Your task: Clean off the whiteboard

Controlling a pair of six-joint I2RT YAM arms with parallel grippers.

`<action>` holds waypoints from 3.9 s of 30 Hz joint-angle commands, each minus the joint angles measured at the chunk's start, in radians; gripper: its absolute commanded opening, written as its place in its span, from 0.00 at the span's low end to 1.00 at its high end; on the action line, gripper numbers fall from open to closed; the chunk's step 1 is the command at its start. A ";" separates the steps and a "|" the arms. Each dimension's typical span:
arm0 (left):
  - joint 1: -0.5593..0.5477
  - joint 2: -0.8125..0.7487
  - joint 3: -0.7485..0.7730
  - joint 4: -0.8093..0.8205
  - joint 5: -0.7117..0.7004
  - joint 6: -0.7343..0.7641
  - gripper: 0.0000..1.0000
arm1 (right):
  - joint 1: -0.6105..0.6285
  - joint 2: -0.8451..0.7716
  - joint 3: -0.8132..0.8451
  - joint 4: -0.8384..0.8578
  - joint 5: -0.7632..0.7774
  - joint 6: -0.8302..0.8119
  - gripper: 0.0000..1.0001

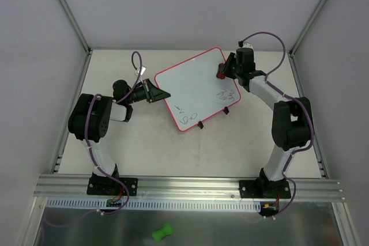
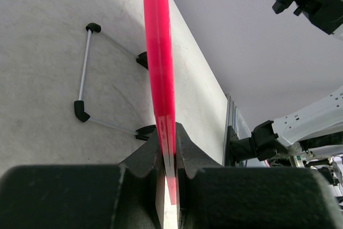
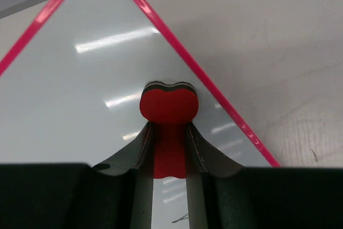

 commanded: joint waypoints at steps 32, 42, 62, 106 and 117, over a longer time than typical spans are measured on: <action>-0.029 -0.014 0.010 0.381 0.127 0.065 0.00 | -0.092 -0.121 -0.393 -0.212 0.149 0.108 0.00; -0.028 -0.006 0.015 0.381 0.121 0.060 0.00 | -0.090 -0.129 -0.432 -0.099 0.088 0.126 0.00; -0.029 -0.014 0.015 0.381 0.132 0.057 0.00 | 0.088 -0.192 -0.515 0.253 0.037 -0.007 0.00; -0.031 -0.038 0.002 0.381 0.138 0.066 0.00 | 0.062 -0.143 -0.623 0.265 0.226 0.211 0.00; -0.032 -0.035 0.004 0.381 0.139 0.065 0.00 | 0.068 -0.199 -0.620 0.195 0.381 0.263 0.00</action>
